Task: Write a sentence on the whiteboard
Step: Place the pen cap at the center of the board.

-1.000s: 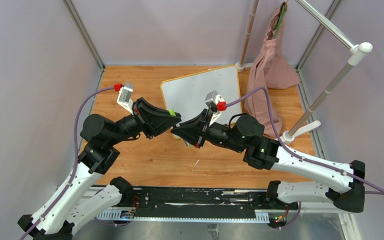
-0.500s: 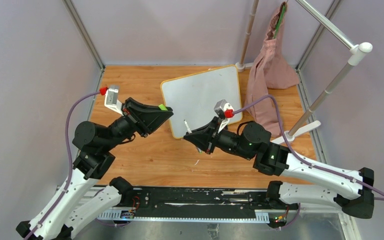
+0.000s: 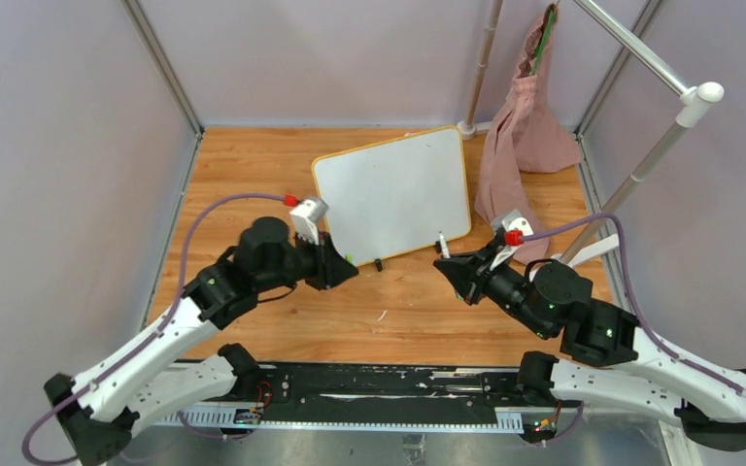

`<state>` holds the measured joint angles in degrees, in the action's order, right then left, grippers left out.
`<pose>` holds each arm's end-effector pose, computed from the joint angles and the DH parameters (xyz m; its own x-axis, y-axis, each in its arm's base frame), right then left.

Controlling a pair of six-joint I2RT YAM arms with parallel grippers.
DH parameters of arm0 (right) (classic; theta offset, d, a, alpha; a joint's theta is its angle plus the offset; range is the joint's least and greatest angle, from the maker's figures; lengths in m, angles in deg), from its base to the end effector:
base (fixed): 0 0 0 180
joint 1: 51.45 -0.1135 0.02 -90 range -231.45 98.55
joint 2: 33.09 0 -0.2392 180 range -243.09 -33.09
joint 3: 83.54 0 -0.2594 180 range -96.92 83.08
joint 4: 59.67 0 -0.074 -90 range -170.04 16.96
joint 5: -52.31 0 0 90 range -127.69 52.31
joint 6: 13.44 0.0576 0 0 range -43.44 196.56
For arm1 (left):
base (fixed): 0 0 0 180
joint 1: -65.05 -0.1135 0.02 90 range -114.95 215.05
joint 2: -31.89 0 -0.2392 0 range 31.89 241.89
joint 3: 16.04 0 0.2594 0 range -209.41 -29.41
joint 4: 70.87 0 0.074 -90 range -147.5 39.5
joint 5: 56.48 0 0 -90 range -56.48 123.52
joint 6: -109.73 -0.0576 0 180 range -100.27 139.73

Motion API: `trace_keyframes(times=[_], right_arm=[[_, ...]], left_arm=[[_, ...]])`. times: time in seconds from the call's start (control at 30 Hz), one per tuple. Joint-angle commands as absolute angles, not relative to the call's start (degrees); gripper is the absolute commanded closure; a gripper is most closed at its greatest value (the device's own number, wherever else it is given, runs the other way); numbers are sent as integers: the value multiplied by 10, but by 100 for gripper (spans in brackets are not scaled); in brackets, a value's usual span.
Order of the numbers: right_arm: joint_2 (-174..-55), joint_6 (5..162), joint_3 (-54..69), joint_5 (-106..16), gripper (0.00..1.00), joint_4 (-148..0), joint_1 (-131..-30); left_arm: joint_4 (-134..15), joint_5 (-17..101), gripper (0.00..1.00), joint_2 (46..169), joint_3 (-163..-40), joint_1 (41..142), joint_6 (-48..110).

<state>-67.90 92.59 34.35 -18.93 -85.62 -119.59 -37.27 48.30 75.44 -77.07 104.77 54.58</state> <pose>0.0852 0.1626 0.3721 -0.2012 0.2008 -0.9588 -0.7320 0.6196 0.2833 0.1588 -0.1510 0.3202 -0.6361 -0.1899 -0.7479 0.5397 0.5832 -0.6071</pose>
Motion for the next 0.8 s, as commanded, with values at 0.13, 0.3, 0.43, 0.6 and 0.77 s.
trace_keyframes(times=[0.13, 0.3, 0.43, 0.6, 0.77], right_arm=[[-627, 916, 349, -81, 100, -995, -1196], [-583, 918, 352, -73, 100, -1022, -1196], [-549, 921, 355, -76, 100, -1034, -1196], [-540, 924, 356, -81, 100, -1049, -1197], [-528, 922, 362, -81, 100, -1049, -1197]], left_arm=[[-174, 277, 100, 963, -846, 1244, 414], [-164, 266, 100, 1098, -894, 1290, 336], [-161, 226, 100, 1165, -917, 1292, 299], [-180, 241, 100, 1235, -918, 1291, 339], [-204, 253, 100, 1275, -909, 1291, 342]])
